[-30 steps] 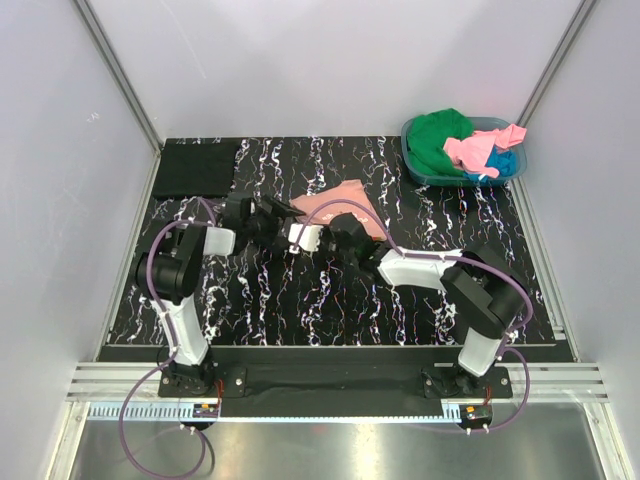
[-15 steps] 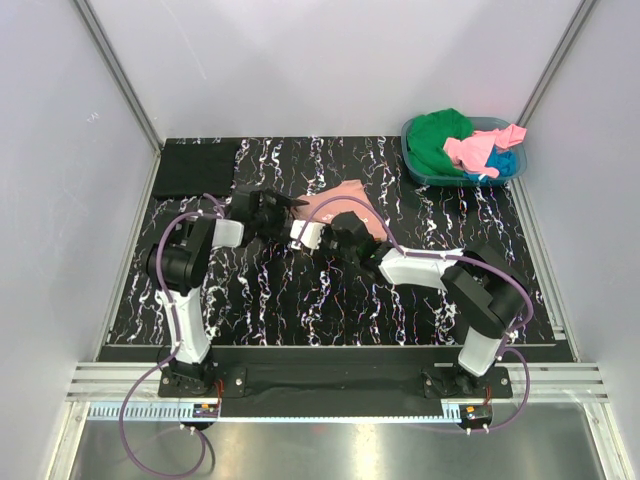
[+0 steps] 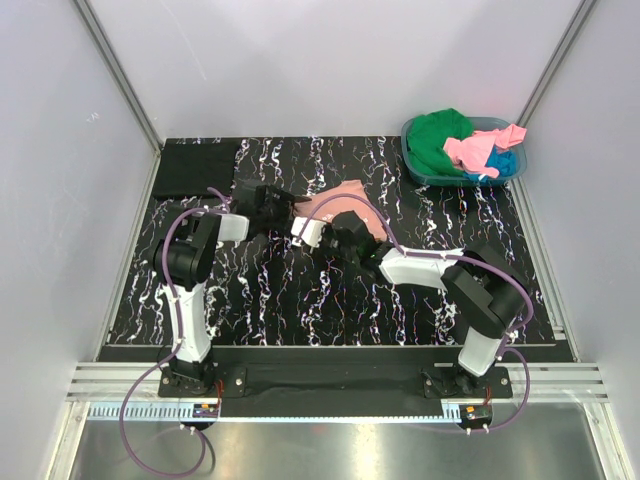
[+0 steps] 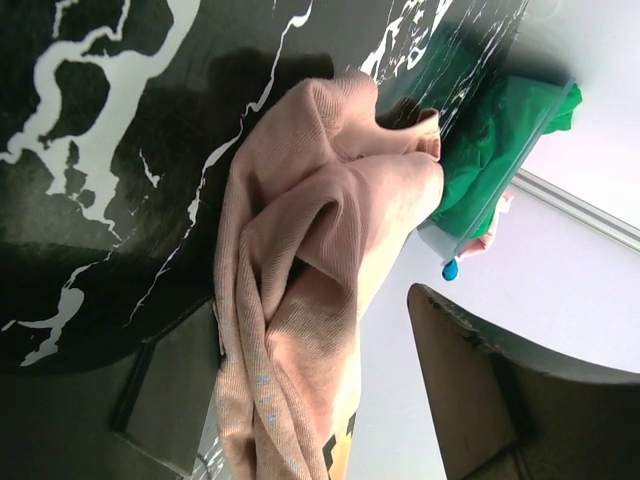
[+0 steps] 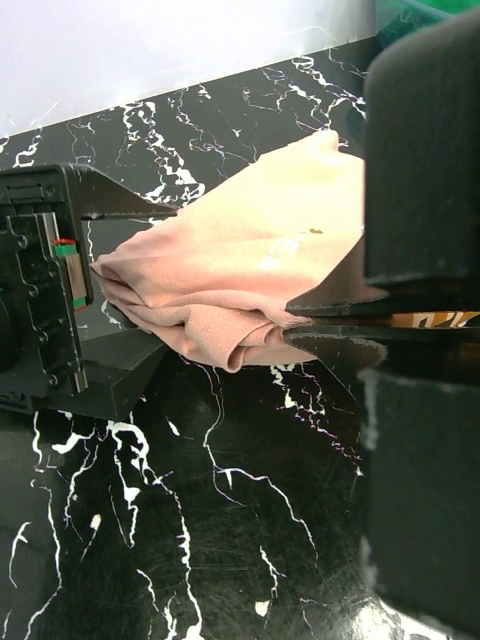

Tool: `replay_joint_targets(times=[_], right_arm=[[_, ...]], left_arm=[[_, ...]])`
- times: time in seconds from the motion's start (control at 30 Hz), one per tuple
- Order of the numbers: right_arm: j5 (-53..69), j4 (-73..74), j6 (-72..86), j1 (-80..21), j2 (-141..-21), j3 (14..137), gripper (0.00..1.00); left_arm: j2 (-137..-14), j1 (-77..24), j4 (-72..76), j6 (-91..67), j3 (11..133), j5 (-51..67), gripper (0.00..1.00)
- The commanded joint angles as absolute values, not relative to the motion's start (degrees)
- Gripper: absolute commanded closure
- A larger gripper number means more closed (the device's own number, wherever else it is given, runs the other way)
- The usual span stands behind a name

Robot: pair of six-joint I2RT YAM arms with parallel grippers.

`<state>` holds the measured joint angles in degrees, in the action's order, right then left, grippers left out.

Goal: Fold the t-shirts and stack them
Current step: Neatly place the folded tshirt to the corner

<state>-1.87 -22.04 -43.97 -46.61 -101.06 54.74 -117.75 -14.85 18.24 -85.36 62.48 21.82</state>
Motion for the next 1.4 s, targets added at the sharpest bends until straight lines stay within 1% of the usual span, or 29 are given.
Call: replay_joint_targets(times=[0.0, 0.17, 0.23, 0.27, 0.33, 0.37, 0.4, 0.43, 0.47, 0.5, 0.53, 0.57, 0.6, 0.67, 0.7, 0.73, 0.83, 0.87, 0.97, 1.03, 1.07, 1.1, 1.17, 1.2, 1.37], right_arm=[[-0.2, -26.3, -42.5, -45.9, -99.0, 56.9, 1.0], [-0.2, -26.3, -41.8, -45.7, -98.8, 57.7, 1.0], [0.7, -25.5, -41.2, -45.6, -98.7, 57.7, 1.0], [1.9, -25.1, -40.6, -45.6, -98.8, 58.0, 1.0], [1.1, -25.7, -39.4, -45.5, -99.5, 58.2, 1.0], [0.4, -25.4, -36.9, -45.4, -99.9, 59.2, 0.99], [0.8, -24.5, -36.0, -45.5, -100.5, 59.9, 0.96], [1.3, -23.2, -33.9, -45.5, -100.9, 61.2, 0.81], [1.8, -22.8, -32.4, -45.4, -100.9, 61.5, 0.73], [2.0, -22.2, -31.0, -45.4, -100.8, 61.9, 0.64], [1.9, -21.5, -30.0, -45.4, -99.8, 62.0, 0.52], [-1.4, -21.4, -26.9, -45.5, -99.0, 61.7, 0.29], [-3.7, -20.7, -25.1, -45.5, -98.2, 62.0, 0.23], [-9.1, -10.2, -21.6, -45.4, -95.9, 66.3, 0.17], [-10.1, -6.1, -20.3, -45.4, -95.1, 67.7, 0.15], [-10.9, 0.9, -19.3, -45.5, -93.0, 68.7, 0.14], [-14.9, 10.9, -14.4, -45.4, -86.4, 68.7, 0.11], [-15.6, 13.3, -12.8, -45.5, -84.6, 68.0, 0.1], [-15.6, 21.5, -10.7, -45.5, -78.1, 65.8, 0.09], [-14.9, 24.2, -10.7, -45.5, -73.2, 64.0, 0.08], [-15.0, 24.3, -10.3, -45.4, -71.5, 61.5, 0.08], [-14.9, 24.0, -10.1, -45.4, -68.1, 60.2, 0.08], [-13.7, 23.0, -11.0, -45.4, -65.4, 57.1, 0.08], [-13.2, 22.6, -11.2, -45.4, -63.2, 56.1, 0.08], [-9.0, 22.2, -8.0, -45.4, -60.3, 52.4, 0.1]], left_arm=[[-119.9, -14.9, 13.6, -82.5, 62.9, 16.3, 0.23], [-120.8, -14.8, 15.6, -81.3, 62.8, 16.0, 0.27], [-121.5, -14.8, 17.9, -80.2, 62.8, 16.2, 0.35], [-121.9, -14.8, 20.1, -79.5, 62.9, 16.1, 0.44], [-122.4, -14.8, 21.0, -76.3, 63.5, 16.0, 0.55], [-122.9, -14.7, 22.0, -74.8, 64.9, 16.3, 0.68], [-123.1, -14.5, 21.8, -72.0, 65.6, 16.6, 0.74], [-123.3, -14.3, 22.0, -71.1, 66.3, 16.7, 0.83], [-123.3, -14.2, 23.8, -70.4, 66.4, 18.1, 0.9], [-123.3, -13.6, 24.3, -68.5, 67.0, 18.8, 1.0], [-123.0, -13.4, 23.1, -67.2, 67.7, 18.8, 1.0], [-122.1, -13.4, 21.4, -65.6, 68.3, 19.3, 1.0], [-121.6, -13.2, 19.8, -61.0, 70.6, 19.5, 1.0], [-120.0, -13.2, 12.8, -55.8, 73.8, 20.0, 1.0], [-119.5, -13.1, 10.6, -52.0, 75.1, 20.1, 1.0], [-119.0, -12.9, 8.7, -50.6, 77.0, 20.3, 1.0], [-117.1, -12.2, 3.0, -44.2, 80.0, 21.2, 1.0], [-116.1, -12.0, -1.9, -42.3, 81.0, 20.3, 1.0], [-114.6, -10.7, -10.2, -35.3, 85.0, 19.3, 1.0], [-114.1, -10.0, -13.9, -29.7, 87.0, 18.6, 1.0], [-113.7, -9.8, -18.7, -27.6, 90.1, 15.9, 1.0], [-113.7, -9.6, -21.2, -23.7, 91.6, 13.7, 1.0], [-113.8, -9.1, -26.3, -20.1, 94.5, 9.7, 1.0], [-113.8, -8.5, -27.9, -17.5, 97.2, 7.7, 1.0], [-112.4, -5.5, -30.4, -12.8, 100.9, 0.2, 1.0]])
